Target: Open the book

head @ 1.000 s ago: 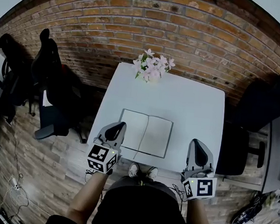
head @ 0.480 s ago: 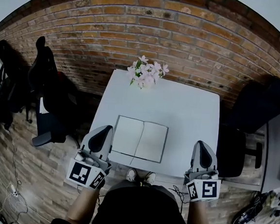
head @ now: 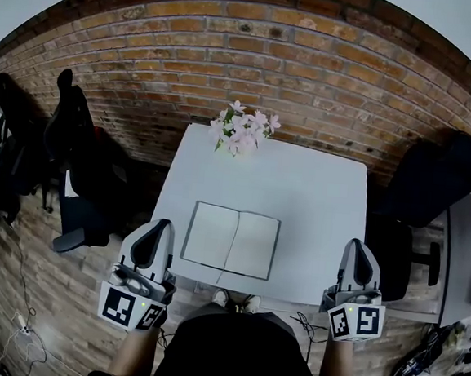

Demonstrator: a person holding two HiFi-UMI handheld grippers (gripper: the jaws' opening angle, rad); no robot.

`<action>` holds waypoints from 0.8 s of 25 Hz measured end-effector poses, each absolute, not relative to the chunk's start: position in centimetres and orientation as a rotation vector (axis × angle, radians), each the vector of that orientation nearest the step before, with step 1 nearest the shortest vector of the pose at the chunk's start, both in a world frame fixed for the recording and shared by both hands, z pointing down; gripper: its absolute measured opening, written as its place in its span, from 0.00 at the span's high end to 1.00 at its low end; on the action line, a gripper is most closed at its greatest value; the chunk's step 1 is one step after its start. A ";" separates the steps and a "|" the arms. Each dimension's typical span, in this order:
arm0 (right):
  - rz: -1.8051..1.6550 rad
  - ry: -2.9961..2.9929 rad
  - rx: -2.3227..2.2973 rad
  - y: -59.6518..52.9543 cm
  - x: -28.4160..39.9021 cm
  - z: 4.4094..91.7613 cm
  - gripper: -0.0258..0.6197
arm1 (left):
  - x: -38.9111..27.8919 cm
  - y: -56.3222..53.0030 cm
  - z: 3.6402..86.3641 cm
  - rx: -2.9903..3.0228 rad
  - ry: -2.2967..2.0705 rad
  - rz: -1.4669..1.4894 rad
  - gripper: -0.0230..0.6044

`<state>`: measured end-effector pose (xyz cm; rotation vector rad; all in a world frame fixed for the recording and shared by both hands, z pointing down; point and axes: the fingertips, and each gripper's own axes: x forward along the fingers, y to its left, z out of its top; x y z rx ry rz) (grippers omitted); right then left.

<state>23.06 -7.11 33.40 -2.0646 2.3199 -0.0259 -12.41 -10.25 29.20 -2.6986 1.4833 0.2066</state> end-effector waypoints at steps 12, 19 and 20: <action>0.023 2.353 -2.049 -7.5 22.3 32.6 0.94 | -12.9 -10.0 29.0 -2.674 1.519 0.241 0.92; 0.137 2.380 -2.075 -6.9 22.1 31.5 0.94 | -12.4 -9.8 28.5 -2.668 1.496 0.253 0.92; 0.137 2.375 -2.075 -6.8 22.2 31.4 0.94 | -12.2 -9.8 28.4 -2.670 1.489 0.253 0.92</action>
